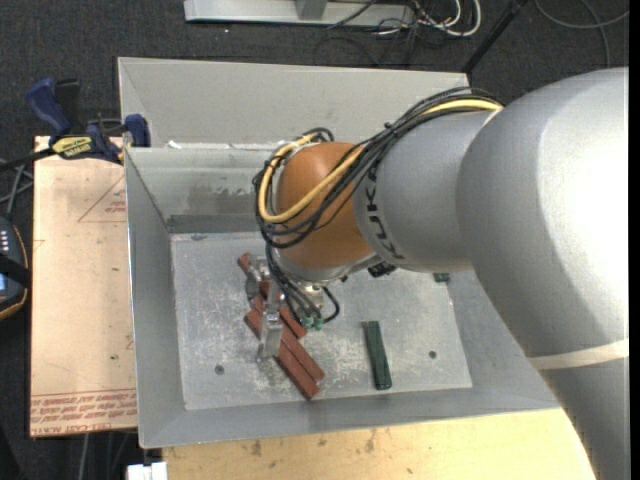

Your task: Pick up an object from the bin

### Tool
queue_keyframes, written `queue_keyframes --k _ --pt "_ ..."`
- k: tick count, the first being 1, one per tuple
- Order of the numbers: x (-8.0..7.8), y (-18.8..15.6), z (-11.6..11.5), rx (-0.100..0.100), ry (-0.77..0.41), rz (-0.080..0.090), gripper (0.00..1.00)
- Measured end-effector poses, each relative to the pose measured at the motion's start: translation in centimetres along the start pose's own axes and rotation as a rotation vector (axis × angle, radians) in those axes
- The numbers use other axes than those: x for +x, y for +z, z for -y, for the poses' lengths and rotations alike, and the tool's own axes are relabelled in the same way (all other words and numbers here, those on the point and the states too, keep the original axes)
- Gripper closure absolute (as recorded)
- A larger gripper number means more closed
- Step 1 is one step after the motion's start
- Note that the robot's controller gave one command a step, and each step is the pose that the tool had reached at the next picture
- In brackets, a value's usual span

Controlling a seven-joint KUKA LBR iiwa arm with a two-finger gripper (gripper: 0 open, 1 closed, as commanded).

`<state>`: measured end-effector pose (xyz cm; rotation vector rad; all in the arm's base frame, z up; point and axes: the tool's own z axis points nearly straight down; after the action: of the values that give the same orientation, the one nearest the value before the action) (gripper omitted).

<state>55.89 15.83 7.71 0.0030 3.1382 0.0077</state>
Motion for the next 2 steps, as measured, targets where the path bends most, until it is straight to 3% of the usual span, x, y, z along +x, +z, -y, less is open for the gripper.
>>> queue_keyframes --k 1,2 --pt "3.22 0.04 5.87 0.003 -0.272 -0.005 1.00" --pt "3.23 0.05 5.87 0.003 -0.272 -0.005 1.00"
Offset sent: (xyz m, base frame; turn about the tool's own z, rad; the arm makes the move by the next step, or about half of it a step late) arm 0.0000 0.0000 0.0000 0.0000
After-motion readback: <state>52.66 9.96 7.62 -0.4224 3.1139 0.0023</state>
